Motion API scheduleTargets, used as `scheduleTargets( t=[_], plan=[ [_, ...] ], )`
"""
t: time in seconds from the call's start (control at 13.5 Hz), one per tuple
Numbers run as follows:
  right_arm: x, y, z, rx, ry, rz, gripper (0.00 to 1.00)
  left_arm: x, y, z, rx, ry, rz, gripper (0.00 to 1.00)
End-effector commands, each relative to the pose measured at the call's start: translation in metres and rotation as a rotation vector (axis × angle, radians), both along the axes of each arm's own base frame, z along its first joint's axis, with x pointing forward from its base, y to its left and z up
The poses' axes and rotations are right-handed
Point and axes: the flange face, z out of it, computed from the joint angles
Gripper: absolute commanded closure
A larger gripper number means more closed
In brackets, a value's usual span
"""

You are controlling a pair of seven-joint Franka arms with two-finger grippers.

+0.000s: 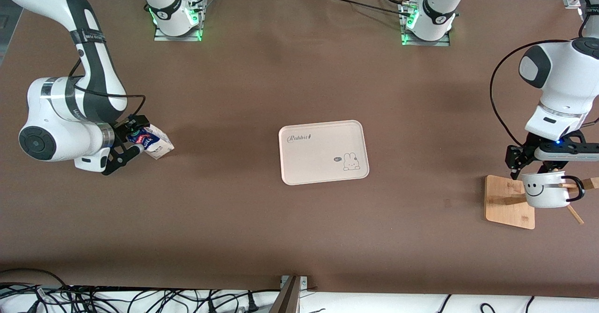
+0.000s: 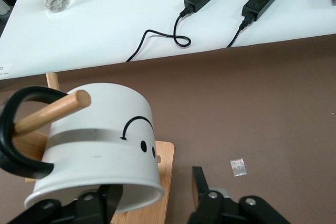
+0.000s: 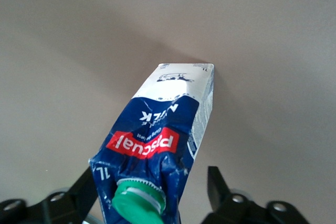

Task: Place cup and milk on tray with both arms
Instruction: 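Grasp the carton with the right gripper while the left gripper grasps the mug, then lift the carton with the right gripper while the left gripper lifts the mug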

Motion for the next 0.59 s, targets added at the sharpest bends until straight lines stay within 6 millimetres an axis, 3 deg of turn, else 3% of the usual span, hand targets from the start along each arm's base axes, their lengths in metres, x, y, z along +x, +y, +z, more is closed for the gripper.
scheduleTargets(
  t=[0.0, 0.22, 0.37, 0.52],
  plan=[
    [-0.003, -0.001, 0.010, -0.002, -0.015, 0.013, 0.54, 0.002, 0.002, 0.002, 0.041, -0.012, -0.036, 0.56],
    [0.002, 0.000, 0.019, 0.000, -0.035, 0.001, 0.59, 0.003, 0.002, 0.004, 0.047, -0.028, -0.041, 0.66],
    [0.008, 0.000, 0.030, 0.001, -0.058, -0.003, 0.59, 0.003, 0.003, 0.004, 0.045, -0.028, -0.038, 0.90],
    [0.014, -0.002, 0.044, 0.004, -0.081, 0.002, 0.59, 0.003, 0.003, 0.004, 0.040, -0.028, -0.034, 1.00]
  ],
)
